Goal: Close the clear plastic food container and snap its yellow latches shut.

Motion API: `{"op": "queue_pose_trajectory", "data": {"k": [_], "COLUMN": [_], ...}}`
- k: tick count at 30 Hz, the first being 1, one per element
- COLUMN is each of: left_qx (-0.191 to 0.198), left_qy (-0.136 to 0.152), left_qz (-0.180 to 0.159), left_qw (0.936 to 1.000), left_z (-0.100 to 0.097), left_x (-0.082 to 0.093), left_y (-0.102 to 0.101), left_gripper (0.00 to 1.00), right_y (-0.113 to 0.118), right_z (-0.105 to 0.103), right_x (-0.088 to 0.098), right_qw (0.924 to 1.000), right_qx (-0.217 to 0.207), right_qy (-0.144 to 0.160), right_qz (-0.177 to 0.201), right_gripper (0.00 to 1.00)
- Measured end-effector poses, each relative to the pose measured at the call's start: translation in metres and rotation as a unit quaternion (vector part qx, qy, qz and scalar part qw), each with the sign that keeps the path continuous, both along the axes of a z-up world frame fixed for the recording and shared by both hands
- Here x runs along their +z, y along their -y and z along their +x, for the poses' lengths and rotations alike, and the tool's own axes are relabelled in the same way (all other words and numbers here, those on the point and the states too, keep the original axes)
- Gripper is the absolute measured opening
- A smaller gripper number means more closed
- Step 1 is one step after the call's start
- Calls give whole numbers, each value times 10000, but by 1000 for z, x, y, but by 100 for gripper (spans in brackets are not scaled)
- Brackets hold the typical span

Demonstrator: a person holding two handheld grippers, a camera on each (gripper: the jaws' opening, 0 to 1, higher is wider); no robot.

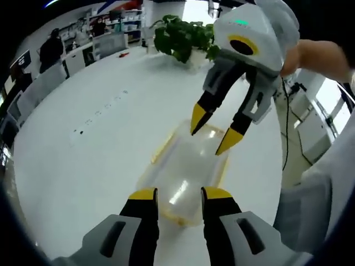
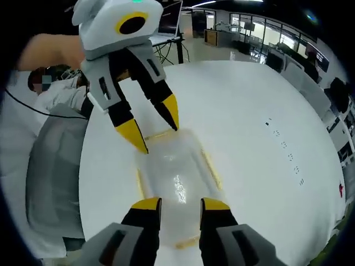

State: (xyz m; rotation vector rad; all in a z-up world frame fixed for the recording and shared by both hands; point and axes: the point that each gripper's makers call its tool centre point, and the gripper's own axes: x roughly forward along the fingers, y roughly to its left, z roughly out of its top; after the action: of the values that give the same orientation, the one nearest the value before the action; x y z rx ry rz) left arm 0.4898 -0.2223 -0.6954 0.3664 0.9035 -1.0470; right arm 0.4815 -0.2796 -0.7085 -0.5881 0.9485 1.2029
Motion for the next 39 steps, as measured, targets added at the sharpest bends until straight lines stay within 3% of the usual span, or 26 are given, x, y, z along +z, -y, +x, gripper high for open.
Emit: {"op": "queue_pose_trajectory", "data": {"k": [17, 39], "left_qx": [-395, -378], "left_qy": [174, 178], "left_qz": [-53, -159], "left_qw": [9991, 9990], "left_z": [-3, -17], "left_x": [-5, -9], "left_y": [31, 47], "left_gripper": [27, 25], "right_y": [-22, -24], "right_z": [5, 24], "right_x": [-3, 1], "right_qw": [9998, 9994], "right_qx": [176, 229], "right_qy": [57, 258], "right_qz": [125, 48], "right_gripper": [24, 24]}}
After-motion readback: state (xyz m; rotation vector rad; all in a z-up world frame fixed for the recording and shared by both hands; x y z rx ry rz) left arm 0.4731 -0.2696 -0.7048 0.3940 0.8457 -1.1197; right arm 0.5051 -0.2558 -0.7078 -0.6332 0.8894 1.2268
